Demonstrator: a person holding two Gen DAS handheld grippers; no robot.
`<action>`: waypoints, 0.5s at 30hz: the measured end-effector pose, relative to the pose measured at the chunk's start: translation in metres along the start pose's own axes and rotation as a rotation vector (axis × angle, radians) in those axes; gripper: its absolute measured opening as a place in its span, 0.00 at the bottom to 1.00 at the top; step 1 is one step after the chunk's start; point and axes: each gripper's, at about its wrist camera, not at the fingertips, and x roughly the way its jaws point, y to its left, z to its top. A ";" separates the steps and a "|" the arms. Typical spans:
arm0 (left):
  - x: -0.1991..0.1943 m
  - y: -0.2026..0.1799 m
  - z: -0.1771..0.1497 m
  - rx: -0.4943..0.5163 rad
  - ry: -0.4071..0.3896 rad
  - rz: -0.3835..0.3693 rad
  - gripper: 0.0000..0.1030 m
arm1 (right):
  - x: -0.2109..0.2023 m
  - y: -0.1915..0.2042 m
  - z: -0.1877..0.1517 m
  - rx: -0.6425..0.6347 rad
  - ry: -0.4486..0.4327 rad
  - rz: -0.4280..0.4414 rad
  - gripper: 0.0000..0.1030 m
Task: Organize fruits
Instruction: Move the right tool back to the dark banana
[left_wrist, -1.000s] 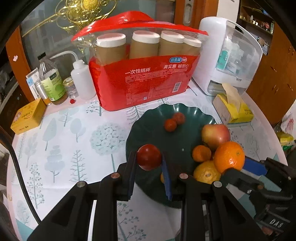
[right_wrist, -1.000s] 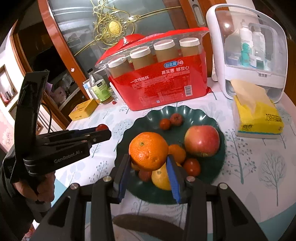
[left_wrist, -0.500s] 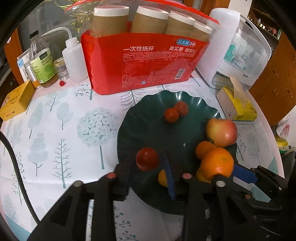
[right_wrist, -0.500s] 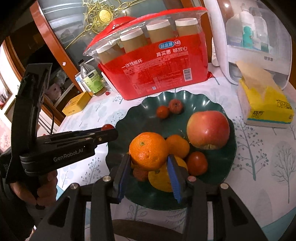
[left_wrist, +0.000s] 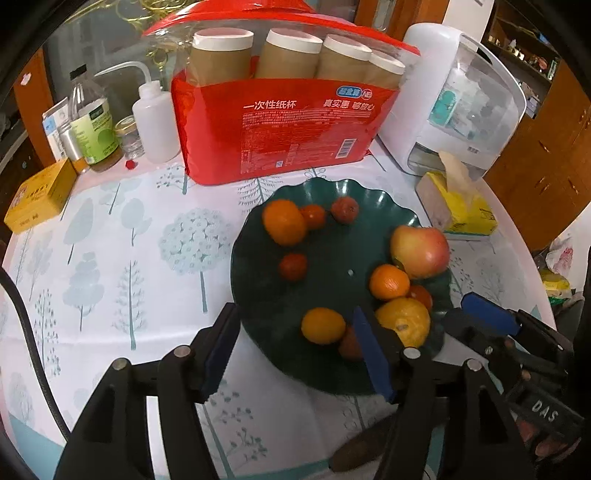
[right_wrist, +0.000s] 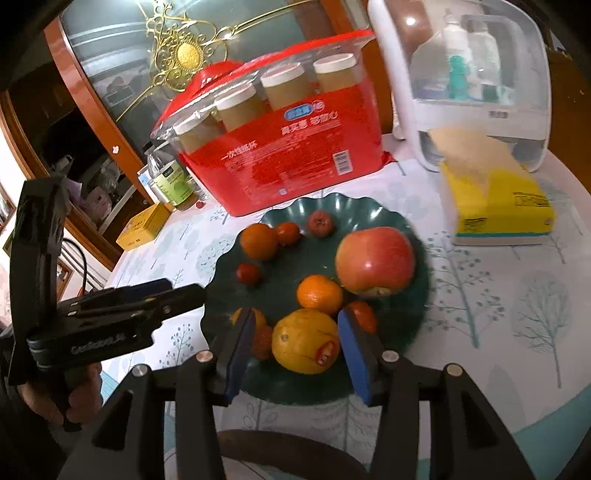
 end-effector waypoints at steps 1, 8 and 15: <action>-0.004 0.000 -0.003 -0.006 0.000 -0.001 0.64 | -0.003 -0.001 -0.001 0.004 -0.001 0.000 0.46; -0.026 -0.001 -0.027 -0.025 0.014 0.017 0.67 | -0.031 -0.004 -0.016 0.001 0.001 -0.014 0.47; -0.051 -0.001 -0.056 -0.030 0.035 0.021 0.70 | -0.052 -0.001 -0.037 -0.041 0.015 -0.030 0.50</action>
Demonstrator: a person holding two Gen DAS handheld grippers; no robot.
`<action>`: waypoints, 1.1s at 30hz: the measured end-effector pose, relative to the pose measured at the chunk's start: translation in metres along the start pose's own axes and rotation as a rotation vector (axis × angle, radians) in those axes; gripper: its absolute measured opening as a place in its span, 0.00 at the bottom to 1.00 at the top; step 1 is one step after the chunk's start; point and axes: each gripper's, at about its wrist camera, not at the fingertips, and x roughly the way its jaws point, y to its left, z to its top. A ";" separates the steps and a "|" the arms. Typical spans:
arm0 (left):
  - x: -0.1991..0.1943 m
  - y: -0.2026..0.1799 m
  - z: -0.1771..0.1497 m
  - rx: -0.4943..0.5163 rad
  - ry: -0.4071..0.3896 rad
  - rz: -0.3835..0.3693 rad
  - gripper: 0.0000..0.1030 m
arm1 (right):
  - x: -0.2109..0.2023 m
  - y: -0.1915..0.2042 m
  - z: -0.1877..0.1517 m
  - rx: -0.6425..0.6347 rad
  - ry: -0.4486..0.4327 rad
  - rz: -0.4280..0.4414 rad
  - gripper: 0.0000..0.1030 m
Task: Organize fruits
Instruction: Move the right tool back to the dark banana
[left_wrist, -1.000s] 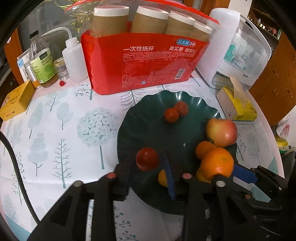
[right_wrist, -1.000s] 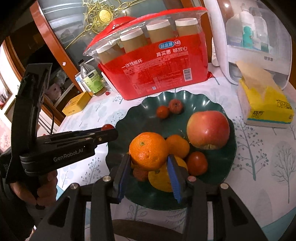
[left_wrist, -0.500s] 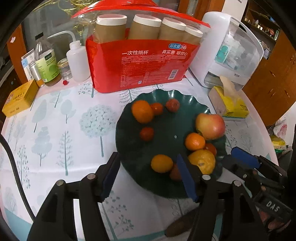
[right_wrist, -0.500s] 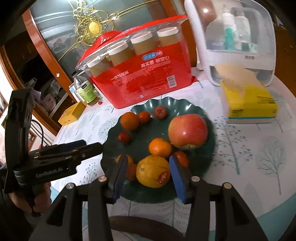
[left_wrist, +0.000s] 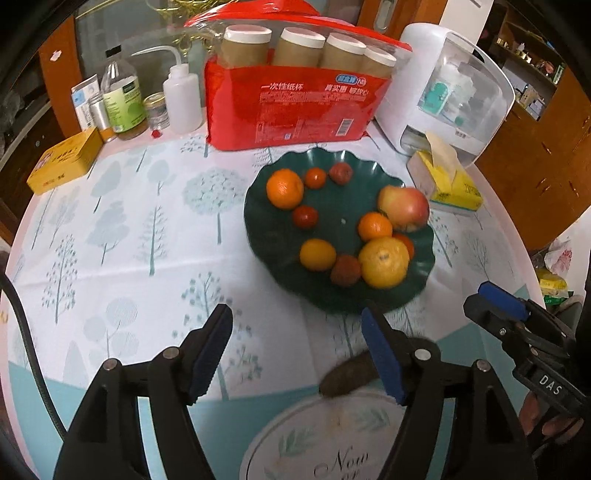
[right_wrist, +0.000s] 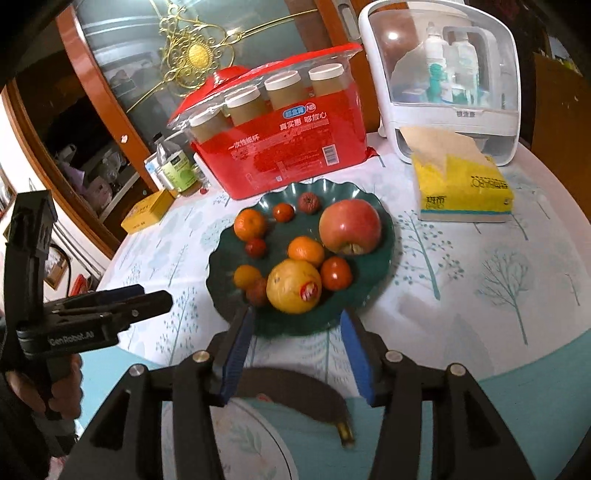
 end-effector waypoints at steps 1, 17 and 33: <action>-0.004 0.000 -0.005 0.000 0.001 0.001 0.70 | -0.002 0.000 -0.003 -0.007 0.002 -0.002 0.51; -0.019 0.009 -0.068 -0.055 0.102 -0.026 0.75 | 0.012 0.026 -0.043 -0.320 0.080 -0.050 0.62; -0.008 0.018 -0.090 -0.095 0.175 -0.019 0.75 | 0.057 0.042 -0.065 -0.663 0.163 -0.094 0.69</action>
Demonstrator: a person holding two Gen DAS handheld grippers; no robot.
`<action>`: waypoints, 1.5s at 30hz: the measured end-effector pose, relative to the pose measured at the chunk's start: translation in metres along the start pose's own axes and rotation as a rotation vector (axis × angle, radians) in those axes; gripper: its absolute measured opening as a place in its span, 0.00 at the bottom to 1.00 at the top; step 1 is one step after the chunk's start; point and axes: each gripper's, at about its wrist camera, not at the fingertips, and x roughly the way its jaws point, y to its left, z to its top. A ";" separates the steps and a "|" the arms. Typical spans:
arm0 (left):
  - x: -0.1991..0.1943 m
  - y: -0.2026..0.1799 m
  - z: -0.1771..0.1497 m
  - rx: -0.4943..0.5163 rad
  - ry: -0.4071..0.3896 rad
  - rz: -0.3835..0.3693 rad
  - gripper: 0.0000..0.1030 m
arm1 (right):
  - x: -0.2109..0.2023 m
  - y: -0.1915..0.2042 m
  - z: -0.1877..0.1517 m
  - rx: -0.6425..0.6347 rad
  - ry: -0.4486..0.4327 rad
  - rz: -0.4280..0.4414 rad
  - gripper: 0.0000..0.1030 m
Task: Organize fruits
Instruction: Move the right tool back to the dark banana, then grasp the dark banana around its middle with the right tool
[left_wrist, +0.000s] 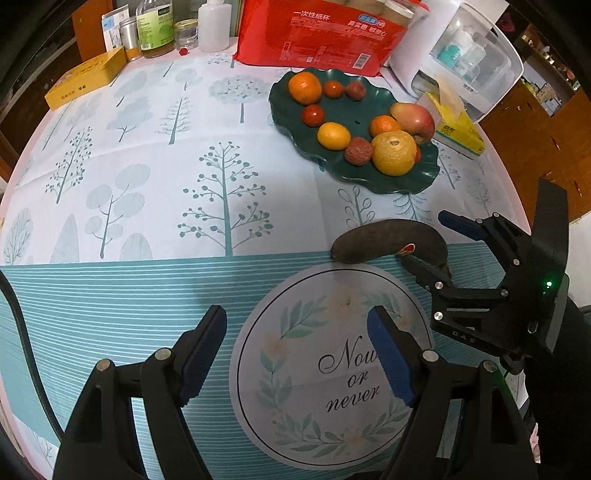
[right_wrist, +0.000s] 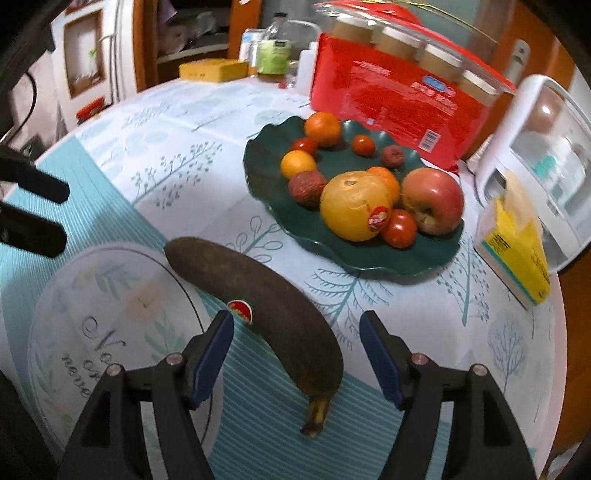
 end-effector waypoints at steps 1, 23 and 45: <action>0.001 0.001 0.000 -0.002 0.001 0.001 0.75 | 0.001 0.000 0.000 -0.009 0.003 0.005 0.69; 0.007 0.008 0.007 -0.010 0.012 0.002 0.75 | 0.019 -0.001 0.007 -0.028 0.011 0.142 0.54; -0.016 0.022 -0.002 0.030 -0.039 -0.031 0.75 | -0.015 0.016 0.002 0.207 0.002 0.109 0.31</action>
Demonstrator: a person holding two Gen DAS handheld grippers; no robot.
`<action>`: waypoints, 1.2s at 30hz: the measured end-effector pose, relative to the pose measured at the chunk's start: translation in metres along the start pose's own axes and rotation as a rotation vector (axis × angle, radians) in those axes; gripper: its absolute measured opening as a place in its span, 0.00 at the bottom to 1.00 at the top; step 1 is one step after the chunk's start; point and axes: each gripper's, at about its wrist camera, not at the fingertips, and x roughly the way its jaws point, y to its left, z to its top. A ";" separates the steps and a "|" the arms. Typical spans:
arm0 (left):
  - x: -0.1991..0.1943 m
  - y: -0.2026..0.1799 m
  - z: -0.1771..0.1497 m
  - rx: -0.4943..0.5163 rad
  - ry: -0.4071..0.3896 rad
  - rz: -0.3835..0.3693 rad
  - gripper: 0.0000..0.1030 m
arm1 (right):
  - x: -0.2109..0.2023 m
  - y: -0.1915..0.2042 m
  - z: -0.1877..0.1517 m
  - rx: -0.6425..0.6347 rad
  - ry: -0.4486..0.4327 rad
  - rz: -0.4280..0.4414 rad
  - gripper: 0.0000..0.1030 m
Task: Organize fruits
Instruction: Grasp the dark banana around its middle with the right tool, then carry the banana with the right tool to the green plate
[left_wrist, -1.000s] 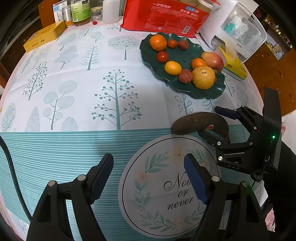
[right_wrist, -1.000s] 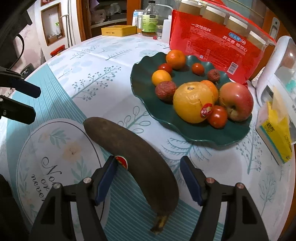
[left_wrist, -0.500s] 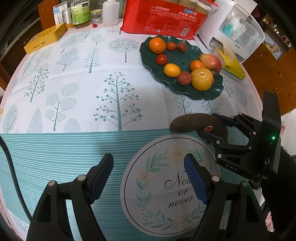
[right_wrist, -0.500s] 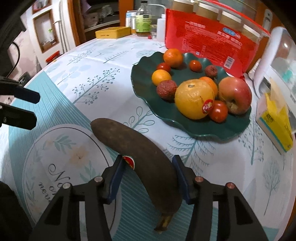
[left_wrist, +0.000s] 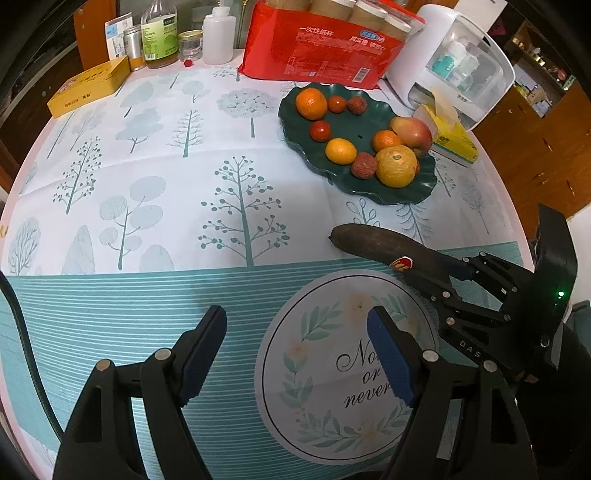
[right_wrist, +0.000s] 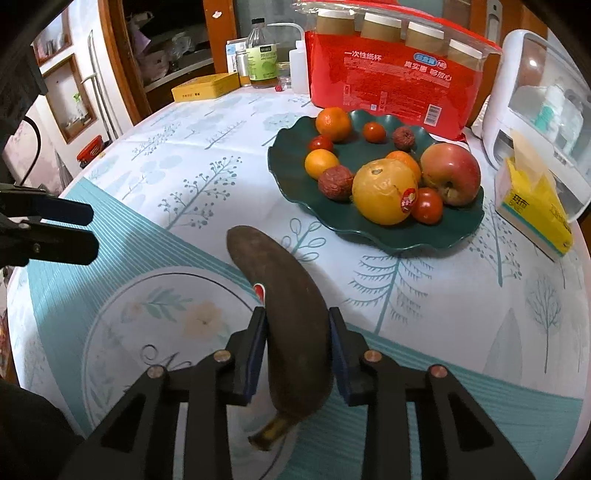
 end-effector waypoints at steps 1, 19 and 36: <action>-0.001 0.001 0.000 0.004 0.000 -0.004 0.75 | -0.002 0.002 0.000 0.008 -0.004 -0.003 0.31; -0.013 0.063 -0.007 0.082 0.027 -0.050 0.75 | -0.030 0.030 0.053 0.223 -0.156 -0.099 0.30; -0.008 0.127 -0.006 0.096 0.070 -0.073 0.75 | 0.018 -0.026 0.112 0.516 -0.250 -0.323 0.30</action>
